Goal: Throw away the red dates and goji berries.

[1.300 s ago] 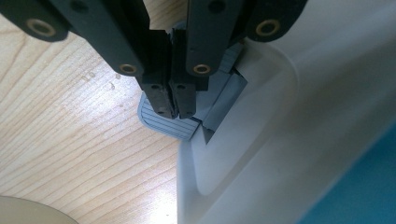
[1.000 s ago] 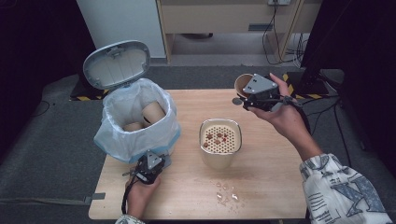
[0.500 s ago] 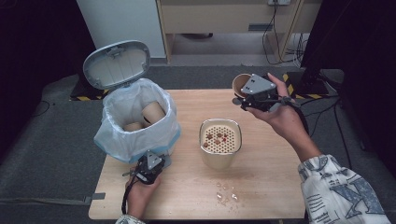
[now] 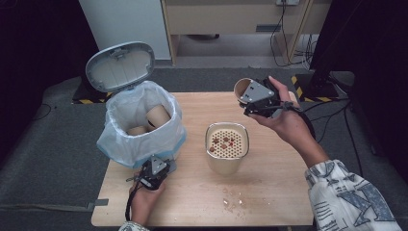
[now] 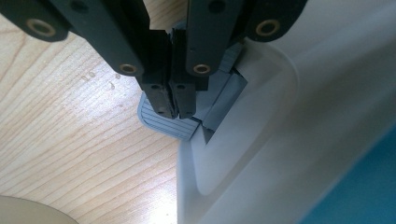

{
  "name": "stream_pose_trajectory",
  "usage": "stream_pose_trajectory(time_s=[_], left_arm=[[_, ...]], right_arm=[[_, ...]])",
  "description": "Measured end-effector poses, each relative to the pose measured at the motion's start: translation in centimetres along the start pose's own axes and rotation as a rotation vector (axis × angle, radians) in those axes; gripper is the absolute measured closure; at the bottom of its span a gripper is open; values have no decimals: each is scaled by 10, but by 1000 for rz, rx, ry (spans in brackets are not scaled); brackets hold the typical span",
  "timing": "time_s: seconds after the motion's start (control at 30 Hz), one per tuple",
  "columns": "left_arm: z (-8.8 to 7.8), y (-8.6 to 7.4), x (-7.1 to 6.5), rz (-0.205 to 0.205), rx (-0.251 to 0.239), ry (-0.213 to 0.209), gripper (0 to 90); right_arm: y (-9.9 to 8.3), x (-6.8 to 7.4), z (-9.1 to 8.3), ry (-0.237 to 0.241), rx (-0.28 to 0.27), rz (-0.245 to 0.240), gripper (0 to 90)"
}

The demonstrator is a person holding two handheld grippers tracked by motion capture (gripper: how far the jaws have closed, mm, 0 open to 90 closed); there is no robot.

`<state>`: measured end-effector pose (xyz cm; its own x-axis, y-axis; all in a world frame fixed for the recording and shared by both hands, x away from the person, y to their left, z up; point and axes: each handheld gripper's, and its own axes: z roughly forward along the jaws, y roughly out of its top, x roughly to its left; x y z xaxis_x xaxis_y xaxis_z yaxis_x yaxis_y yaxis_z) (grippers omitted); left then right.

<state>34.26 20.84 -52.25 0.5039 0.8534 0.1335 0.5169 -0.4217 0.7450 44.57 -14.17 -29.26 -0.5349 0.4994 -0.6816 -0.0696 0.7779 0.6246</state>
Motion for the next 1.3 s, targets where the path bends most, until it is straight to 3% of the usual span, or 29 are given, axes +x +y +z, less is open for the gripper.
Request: stream_pose_trajectory(time_s=[0.23, 0.57, 0.83, 1.3], left_arm=[[0, 0, 0, -1, 0, -1, 874], [0, 0, 0, 0, 0, 1, 874], [0, 0, 0, 1, -1, 1, 874], [0, 0, 0, 1, -1, 2, 874]], right_arm=[[1, 5, -1, -11, 1, -50, 327], [-5, 1, 3, -16, 20, -66, 328], [-14, 7, 7, -19, 41, -95, 328], [-8, 12, 7, -31, 47, -163, 329]])
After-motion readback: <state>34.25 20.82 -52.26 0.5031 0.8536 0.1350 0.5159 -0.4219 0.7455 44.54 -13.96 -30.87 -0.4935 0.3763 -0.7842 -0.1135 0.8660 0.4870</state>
